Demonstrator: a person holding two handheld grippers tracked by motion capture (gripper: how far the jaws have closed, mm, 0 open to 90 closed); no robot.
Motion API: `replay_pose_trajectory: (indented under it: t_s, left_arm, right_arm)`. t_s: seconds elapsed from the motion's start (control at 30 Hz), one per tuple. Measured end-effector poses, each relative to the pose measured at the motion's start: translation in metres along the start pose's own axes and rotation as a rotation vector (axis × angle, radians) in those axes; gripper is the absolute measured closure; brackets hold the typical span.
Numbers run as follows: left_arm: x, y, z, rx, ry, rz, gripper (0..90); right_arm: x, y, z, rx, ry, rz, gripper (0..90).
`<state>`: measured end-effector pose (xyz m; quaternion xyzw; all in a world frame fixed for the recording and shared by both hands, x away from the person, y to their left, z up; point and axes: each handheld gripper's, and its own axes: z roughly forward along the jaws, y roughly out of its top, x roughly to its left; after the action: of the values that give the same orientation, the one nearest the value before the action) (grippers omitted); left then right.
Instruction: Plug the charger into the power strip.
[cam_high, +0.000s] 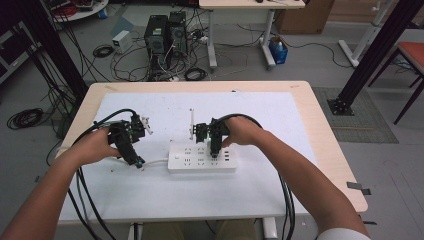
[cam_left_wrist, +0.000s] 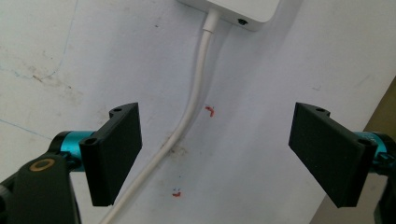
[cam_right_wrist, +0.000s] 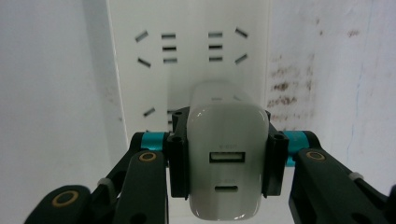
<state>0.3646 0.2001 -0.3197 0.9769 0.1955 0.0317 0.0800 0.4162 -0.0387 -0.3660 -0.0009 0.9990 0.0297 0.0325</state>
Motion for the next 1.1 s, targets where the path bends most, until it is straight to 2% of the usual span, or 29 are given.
replay_pose_trajectory:
  t_s: [0.03, 0.07, 0.17, 0.33, 0.5, 0.63, 0.67, 0.77, 0.83, 0.93, 0.97, 1.0, 1.1]
  left_arm:
    - [0.0, 0.0, 0.0, 0.0, 0.0, 0.0, 17.3]
    - [-0.001, 0.0, 0.001, 0.003, -0.002, -0.001, 17.4]
    - [-0.001, 0.0, 0.002, 0.0, -0.004, 0.001, 17.4]
    - [-0.001, -0.003, 0.002, -0.006, -0.005, -0.012, 17.3]
    - [-0.003, -0.005, 0.004, -0.013, -0.006, -0.009, 17.3]
    - [-0.003, -0.006, 0.006, -0.014, -0.009, -0.01, 17.3]
    - [-0.003, -0.006, 0.006, -0.015, -0.01, -0.018, 17.4]
    - [-0.002, -0.006, 0.006, -0.02, -0.009, -0.019, 17.4]
    - [-0.002, -0.006, 0.006, -0.019, -0.009, -0.018, 17.3]
    - [-0.002, -0.006, 0.006, -0.024, -0.009, -0.022, 17.4]
    - [-0.002, -0.006, 0.006, -0.022, -0.01, -0.015, 17.4]
    - [-0.002, -0.007, 0.007, -0.02, -0.012, -0.019, 17.4]
    - [-0.002, -0.008, 0.008, -0.021, -0.016, -0.025, 17.3]
  right_arm:
    - [0.0, 0.0, 0.0, 0.0, 0.0, 0.0, 62.5]
    - [-0.004, -0.003, 0.0, -0.015, 0.024, 0.018, 62.5]
    - [-0.008, -0.005, 0.0, -0.026, 0.05, 0.037, 62.6]
    - [-0.014, -0.007, 0.001, -0.045, 0.092, 0.049, 62.7]
    - [-0.014, -0.008, 0.001, -0.052, 0.092, 0.046, 62.7]
    - [-0.008, -0.006, 0.001, -0.043, 0.059, 0.025, 62.7]
    - [-0.002, -0.004, 0.002, -0.032, 0.014, -0.012, 62.7]
    - [0.004, -0.001, 0.002, -0.017, -0.024, -0.031, 62.8]
    - [0.005, 0.0, 0.002, -0.009, -0.03, -0.029, 62.7]
    - [0.001, 0.0, 0.003, -0.017, -0.009, -0.006, 62.7]
    - [-0.002, -0.002, 0.003, -0.023, 0.015, 0.01, 62.7]
    - [-0.01, -0.004, 0.003, -0.043, 0.07, 0.036, 62.6]
    - [-0.015, -0.005, 0.004, -0.051, 0.096, 0.035, 62.6]
